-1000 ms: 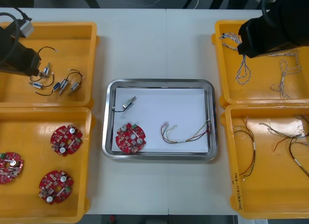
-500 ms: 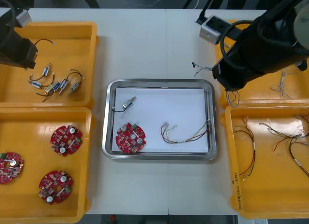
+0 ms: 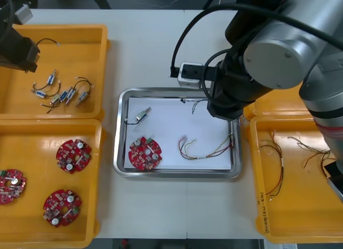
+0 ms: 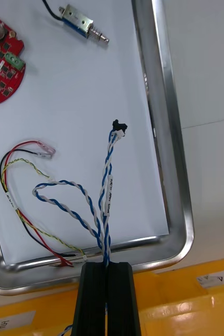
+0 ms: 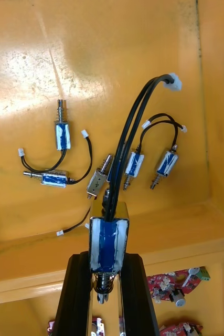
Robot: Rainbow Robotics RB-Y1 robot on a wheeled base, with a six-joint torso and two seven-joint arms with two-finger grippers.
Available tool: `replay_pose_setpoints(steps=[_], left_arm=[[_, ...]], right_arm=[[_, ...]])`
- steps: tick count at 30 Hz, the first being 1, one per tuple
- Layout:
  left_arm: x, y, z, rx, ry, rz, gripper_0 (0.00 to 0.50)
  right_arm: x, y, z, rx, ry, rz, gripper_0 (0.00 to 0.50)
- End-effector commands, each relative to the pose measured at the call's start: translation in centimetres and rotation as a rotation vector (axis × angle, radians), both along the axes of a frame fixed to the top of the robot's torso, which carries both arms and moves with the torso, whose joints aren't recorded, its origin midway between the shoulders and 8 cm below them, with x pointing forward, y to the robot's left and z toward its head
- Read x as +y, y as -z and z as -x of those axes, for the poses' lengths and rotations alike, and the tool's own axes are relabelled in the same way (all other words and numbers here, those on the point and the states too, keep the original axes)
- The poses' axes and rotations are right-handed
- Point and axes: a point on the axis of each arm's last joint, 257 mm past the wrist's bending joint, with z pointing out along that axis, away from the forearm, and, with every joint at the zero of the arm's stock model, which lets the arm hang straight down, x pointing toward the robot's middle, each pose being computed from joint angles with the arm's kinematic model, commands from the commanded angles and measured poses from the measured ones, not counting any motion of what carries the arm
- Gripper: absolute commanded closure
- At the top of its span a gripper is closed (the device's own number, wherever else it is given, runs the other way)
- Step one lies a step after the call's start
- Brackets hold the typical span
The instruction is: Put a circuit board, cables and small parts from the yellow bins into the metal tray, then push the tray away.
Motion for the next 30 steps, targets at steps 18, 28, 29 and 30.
replay_pose_setpoints(steps=[18,28,29,30], left_arm=[[1.6,-4.5,-0.6,-0.085,0.069,-0.084,0.5],[1.7,-4.4,-0.6,-0.085,0.063,-0.084,0.0],[1.6,-4.5,-0.6,-0.087,0.063,-0.084,0.0],[1.7,-4.5,-0.6,-0.087,0.062,-0.085,0.0]], right_arm=[[2.7,6.9,-4.0,-0.062,-0.174,0.034,0.5],[3.4,8.6,-5.4,-0.129,-0.171,0.03,0.5],[3.3,9.0,-5.6,-0.131,-0.167,0.024,0.5],[3.3,9.1,-5.9,-0.137,-0.162,0.017,0.5]])
